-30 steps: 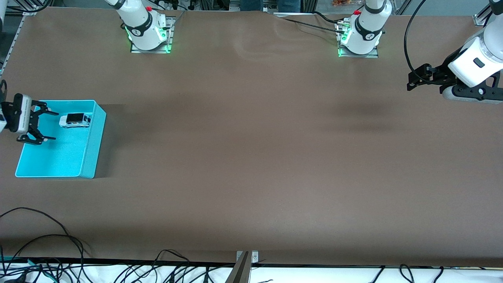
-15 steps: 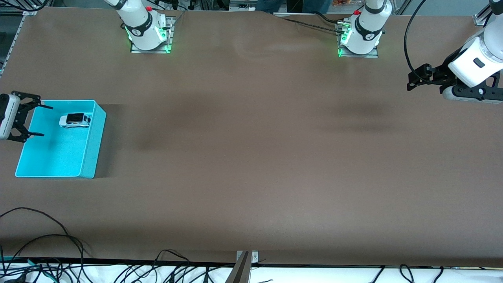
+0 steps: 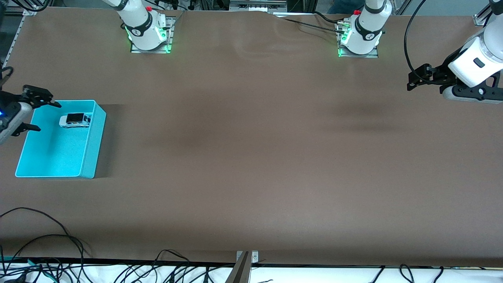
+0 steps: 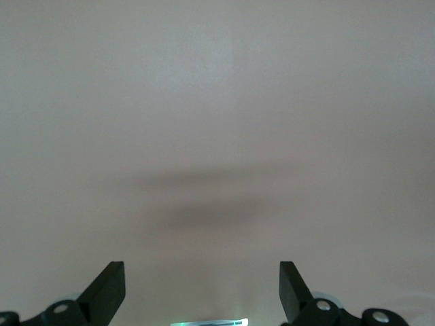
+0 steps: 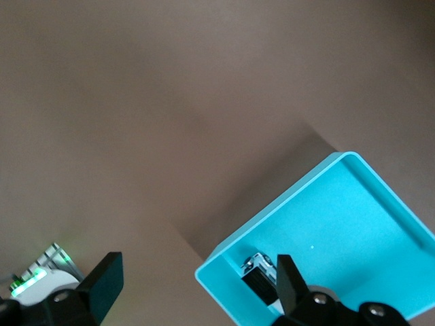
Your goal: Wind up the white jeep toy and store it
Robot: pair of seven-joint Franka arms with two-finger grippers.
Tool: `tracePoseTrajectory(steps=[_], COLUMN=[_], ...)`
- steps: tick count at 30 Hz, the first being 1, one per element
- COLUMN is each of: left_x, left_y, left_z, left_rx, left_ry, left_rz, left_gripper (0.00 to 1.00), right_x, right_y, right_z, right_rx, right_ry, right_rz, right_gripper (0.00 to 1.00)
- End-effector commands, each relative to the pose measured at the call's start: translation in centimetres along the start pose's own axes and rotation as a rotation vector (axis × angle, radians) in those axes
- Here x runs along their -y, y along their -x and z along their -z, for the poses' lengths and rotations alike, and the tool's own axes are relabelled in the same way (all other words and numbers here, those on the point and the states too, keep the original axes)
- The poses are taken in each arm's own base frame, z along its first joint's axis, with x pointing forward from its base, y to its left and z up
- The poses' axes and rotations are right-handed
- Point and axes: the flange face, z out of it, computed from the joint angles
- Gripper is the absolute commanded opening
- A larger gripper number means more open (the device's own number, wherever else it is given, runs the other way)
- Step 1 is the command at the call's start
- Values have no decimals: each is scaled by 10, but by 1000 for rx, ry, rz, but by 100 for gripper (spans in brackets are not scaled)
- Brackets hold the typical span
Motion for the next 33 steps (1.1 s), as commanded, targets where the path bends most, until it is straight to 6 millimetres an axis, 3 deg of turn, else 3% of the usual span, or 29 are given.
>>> tracePoseTrajectory(steps=[1,11,15,24,33], left_x=[-3,-4,-4,-4,-4], left_y=[-1,0,0,0,0], left_z=[6,7,7,6,6], left_rx=[1,0,0,2,2], left_ry=[26,26,27,27,27], left_rz=[-26,-29,-29,-27,-27], left_gripper=[100,100,100,100,100], right_x=[14,44,57,76,85], right_y=[-13,-43,-47,-43,-31], right_z=[10,14,25,50,67], right_rx=[29,44,36,24,-43], right_ry=[26,62,97,179,207], right_rz=[-161,-362,-404,-393,-622], right_gripper=[100,100,100,100,100])
